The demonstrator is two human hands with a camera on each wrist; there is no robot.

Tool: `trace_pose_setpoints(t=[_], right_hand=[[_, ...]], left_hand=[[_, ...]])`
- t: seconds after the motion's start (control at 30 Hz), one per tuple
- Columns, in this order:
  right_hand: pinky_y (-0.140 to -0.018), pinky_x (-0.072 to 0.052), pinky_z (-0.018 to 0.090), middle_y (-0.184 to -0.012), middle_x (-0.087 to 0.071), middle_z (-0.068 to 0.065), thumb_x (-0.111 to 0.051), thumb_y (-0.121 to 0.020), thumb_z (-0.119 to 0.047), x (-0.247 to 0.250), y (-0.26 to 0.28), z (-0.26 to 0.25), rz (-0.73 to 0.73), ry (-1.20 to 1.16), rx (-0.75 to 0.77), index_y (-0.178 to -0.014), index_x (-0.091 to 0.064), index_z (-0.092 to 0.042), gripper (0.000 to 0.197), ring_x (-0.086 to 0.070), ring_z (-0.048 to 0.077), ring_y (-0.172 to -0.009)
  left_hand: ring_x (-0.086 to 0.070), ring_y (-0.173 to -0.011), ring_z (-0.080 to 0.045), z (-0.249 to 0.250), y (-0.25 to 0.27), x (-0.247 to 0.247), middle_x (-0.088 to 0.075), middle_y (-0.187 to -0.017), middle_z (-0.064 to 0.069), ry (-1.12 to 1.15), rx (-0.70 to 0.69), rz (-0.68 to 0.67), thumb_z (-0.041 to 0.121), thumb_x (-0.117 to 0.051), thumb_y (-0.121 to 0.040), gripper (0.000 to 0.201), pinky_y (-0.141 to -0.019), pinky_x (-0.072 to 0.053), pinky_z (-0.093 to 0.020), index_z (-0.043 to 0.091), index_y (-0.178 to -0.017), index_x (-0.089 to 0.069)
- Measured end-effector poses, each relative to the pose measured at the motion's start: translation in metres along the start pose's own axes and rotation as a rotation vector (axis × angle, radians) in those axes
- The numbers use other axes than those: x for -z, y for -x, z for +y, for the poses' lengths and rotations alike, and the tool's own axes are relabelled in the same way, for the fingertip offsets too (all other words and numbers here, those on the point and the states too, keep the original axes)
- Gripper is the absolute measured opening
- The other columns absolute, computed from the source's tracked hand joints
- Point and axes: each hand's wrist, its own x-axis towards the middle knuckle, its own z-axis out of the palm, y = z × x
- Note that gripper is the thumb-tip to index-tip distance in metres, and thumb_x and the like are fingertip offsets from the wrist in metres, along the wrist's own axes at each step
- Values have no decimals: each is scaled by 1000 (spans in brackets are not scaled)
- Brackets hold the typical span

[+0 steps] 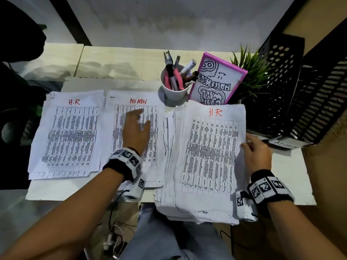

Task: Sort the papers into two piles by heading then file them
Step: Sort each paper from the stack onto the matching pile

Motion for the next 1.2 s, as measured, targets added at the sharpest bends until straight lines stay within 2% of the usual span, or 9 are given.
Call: trace_pose_setpoints(t=[0.13, 0.27, 0.37, 0.53, 0.77, 0.9, 1.0, 1.13, 1.2], right_hand=[[-90, -51, 37, -96, -71, 8, -57, -89, -8, 1, 4, -7, 53, -60, 86, -106, -67, -20, 23, -64, 25, -91], [-75, -42, 4, -86, -69, -2, -60, -84, 6, 8, 10, -17, 114, -260, 85, -82, -68, -19, 26, -58, -7, -75], [-71, -47, 7, -69, -68, -20, -58, -81, 16, 12, 12, -23, 83, -526, -9, -75, -64, -17, 34, -61, -10, -69], [-63, -49, 11, -60, -66, -13, -55, -79, 22, 16, 15, -24, -99, -645, -100, -69, -67, -14, 39, -60, -2, -60], [-61, -51, 19, -71, -71, -1, -61, -70, 22, 16, 20, -25, -246, -632, -149, -90, -65, -1, 31, -65, 5, -63], [-58, -52, 17, -67, -72, -1, -50, -72, 23, 22, 31, -41, -205, -773, -138, -80, -63, 10, 20, -68, 10, -65], [-52, -52, 21, -60, -67, 9, -37, -72, 22, 23, 31, -43, -198, -819, -254, -60, -55, 4, 28, -64, 18, -54], [-64, -52, 26, -55, -63, 13, -26, -95, -4, 20, 27, -35, -140, -823, -436, -53, -47, 0, 47, -60, 21, -50], [-71, -48, 31, -52, -65, 3, -37, -94, 2, 20, 25, -32, -169, -686, -410, -63, -56, -1, 37, -62, 13, -50]], left_hand=[[-62, -84, -16, 43, 10, -39, -65, -103, -8, 127, -10, -241, 9, -57, -90, 19, -77, -53, -31, 8, -108, -63], [-58, -105, -18, 58, 19, -65, -58, -126, -9, 164, 198, -389, 21, -64, -88, 46, -89, -47, -27, 7, -130, -51], [-52, -119, -19, 61, 19, -69, -48, -138, -4, 261, 308, -373, 28, -74, -80, 69, -96, -45, -31, 15, -139, -39], [-65, -91, -20, 58, 14, -61, -68, -106, -3, 369, 356, -271, 28, -78, -72, 45, -82, -54, -30, 10, -110, -60], [-68, -77, -3, 58, 31, -40, -72, -89, 0, 560, 321, -407, -13, -62, -80, 26, -72, -52, -16, 5, -97, -70], [-70, -86, -29, 50, 27, -33, -71, -90, -21, 557, 394, -526, -27, -33, -69, 49, -81, -57, -36, -5, -91, -71], [-65, -77, -33, 46, 13, -43, -69, -78, -17, 589, 458, -374, -18, -35, -64, 43, -77, -55, -38, 1, -81, -69], [-61, -92, -26, 48, 2, -61, -66, -99, -7, 44, 358, -220, 12, -57, -83, 16, -83, -50, -35, 10, -98, -61], [-57, -93, -27, 49, 5, -68, -60, -105, -9, -77, 332, -253, 28, -69, -79, 35, -82, -48, -38, 7, -103, -53]])
